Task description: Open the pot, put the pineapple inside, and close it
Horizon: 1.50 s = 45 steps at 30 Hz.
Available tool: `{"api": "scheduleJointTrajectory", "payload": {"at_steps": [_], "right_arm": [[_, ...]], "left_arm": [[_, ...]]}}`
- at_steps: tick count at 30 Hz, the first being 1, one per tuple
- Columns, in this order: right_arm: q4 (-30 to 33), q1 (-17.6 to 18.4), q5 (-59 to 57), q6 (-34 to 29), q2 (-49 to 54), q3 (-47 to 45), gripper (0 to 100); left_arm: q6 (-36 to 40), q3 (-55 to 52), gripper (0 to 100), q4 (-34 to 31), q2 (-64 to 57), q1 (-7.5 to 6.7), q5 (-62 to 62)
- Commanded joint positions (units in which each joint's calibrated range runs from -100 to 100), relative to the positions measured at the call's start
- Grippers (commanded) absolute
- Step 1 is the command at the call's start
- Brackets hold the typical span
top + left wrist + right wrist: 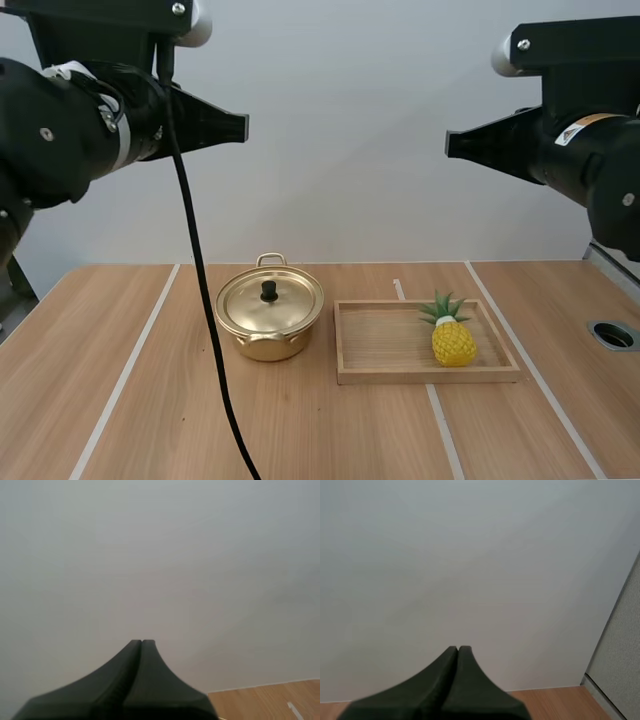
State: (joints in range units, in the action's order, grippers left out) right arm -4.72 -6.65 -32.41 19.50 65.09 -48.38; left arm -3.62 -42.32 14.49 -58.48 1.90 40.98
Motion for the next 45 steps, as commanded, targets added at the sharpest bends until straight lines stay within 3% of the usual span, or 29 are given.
{"api": "scheduleJointTrajectory", "payload": {"at_steps": [1,17,24,33,43,45], "right_arm": [[0.9,-0.5,0.1,-0.1,-1.3,0.4,0],[2.1,-0.6,0.0,0.6,-5.5,0.4,0],[2.4,-0.6,0.0,2.1,-5.5,0.4,0],[2.9,-0.6,-6.6,2.1,-5.8,0.4,0],[3.4,-0.6,-12.8,2.1,-5.8,0.4,0],[3.7,-0.6,-13.9,2.1,-5.8,0.4,0]], "left_arm": [[-4.8,0.7,0,5.1,2.2,0.03,0.2],[-12.9,10.8,0,14.9,16.0,0.03,19.5],[-14.4,14.2,0,15.2,20.1,0.03,24.0],[-16.2,15.4,0,15.2,25.8,0.03,39.4],[-16.3,15.4,0,14.2,26.0,0.03,37.8],[-16.3,15.4,8,14.2,26.0,0.03,37.8]]}}
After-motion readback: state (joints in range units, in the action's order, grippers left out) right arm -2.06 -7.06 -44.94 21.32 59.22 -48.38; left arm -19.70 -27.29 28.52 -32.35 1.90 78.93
